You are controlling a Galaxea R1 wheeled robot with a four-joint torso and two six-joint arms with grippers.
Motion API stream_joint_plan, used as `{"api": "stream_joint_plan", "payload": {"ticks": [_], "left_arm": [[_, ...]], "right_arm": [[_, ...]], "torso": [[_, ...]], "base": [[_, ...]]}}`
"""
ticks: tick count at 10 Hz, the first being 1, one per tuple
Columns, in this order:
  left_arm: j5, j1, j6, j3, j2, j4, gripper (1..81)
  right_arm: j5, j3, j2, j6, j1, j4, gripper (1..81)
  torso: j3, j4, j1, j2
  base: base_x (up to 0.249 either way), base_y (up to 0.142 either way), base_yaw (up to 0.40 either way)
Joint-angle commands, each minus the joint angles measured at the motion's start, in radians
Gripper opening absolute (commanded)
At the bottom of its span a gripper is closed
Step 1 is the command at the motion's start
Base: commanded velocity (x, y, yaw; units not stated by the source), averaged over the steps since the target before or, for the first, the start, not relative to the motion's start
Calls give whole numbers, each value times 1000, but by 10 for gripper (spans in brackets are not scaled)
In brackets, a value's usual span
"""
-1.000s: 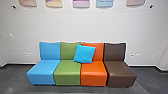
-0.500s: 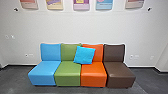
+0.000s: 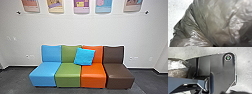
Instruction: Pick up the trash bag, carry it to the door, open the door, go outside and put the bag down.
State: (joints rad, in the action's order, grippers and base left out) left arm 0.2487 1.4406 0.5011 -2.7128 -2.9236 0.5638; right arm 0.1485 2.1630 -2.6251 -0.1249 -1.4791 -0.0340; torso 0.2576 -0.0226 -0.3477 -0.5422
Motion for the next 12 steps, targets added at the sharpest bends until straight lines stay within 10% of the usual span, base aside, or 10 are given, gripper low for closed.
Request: {"api": "stream_joint_plan", "payload": {"ticks": [1, 6, 12], "left_arm": [[61, -36, 19, -27, -7, 8, 10], [34, -29, 39, -67, -36, 7, 10], [34, -27, 40, -67, -40, 7, 10]], "right_arm": [[60, 52, -12, 1, 32, -7, 811], [60, 190, -117, 1, 16, -21, 811], [59, 271, -177, 1, 7, -38, 811]], "torso": [[0, 0, 63, 98], [0, 0, 182, 281], [-194, 0, 302, 468]], "base": [[0, 0, 0], [0, 0, 0], [0, 0, 0]]}}
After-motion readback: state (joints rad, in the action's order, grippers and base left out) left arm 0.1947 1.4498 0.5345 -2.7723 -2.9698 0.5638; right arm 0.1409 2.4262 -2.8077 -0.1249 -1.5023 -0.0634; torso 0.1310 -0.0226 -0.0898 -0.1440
